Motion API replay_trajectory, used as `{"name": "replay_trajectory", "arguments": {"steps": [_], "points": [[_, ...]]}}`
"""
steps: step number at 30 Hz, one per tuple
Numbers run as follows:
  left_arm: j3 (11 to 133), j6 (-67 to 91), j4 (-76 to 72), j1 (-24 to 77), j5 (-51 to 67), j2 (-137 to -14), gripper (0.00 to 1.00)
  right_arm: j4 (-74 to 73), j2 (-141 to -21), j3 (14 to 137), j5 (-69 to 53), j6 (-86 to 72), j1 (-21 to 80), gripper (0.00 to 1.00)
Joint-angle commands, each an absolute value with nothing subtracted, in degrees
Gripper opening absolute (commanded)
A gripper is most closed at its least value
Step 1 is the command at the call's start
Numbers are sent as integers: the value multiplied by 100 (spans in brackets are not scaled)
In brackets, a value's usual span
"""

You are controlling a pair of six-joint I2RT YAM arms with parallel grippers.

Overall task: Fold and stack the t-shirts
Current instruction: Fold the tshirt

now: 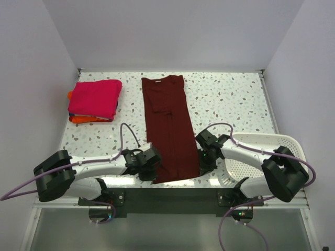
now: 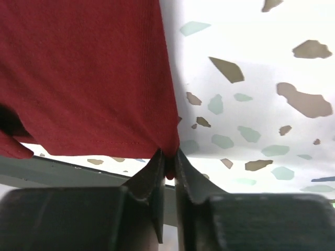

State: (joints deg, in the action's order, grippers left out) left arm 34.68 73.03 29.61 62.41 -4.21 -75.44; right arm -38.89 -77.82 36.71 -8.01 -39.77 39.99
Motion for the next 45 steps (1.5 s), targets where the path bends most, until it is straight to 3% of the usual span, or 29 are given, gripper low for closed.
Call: {"name": "replay_trajectory", "arguments": {"steps": [1, 7, 17, 26, 35, 45], "points": [[3085, 7664, 3313, 6302, -536, -7287, 0, -3542, -8059, 3454, -712, -4017, 4034, 10], [2962, 7691, 3147, 6302, -562, -7031, 0, -3481, -8138, 3533, -738, -3955, 4034, 0], [3971, 7409, 3743, 6328, -721, -7014, 0, -4235, -7577, 4191, -598, -3867, 4043, 0], [4641, 7410, 4605, 6135, -949, -6882, 0, -4667, -7866, 5237, -290, -3674, 3964, 0], [4886, 6208, 4052, 4879, -659, -7004, 0, -4614, -8718, 6247, -448, -3270, 3340, 0], [5940, 4633, 3490, 3385, -238, -8436, 0, -4763, -10396, 7962, -457, -2830, 3006, 0]]}}
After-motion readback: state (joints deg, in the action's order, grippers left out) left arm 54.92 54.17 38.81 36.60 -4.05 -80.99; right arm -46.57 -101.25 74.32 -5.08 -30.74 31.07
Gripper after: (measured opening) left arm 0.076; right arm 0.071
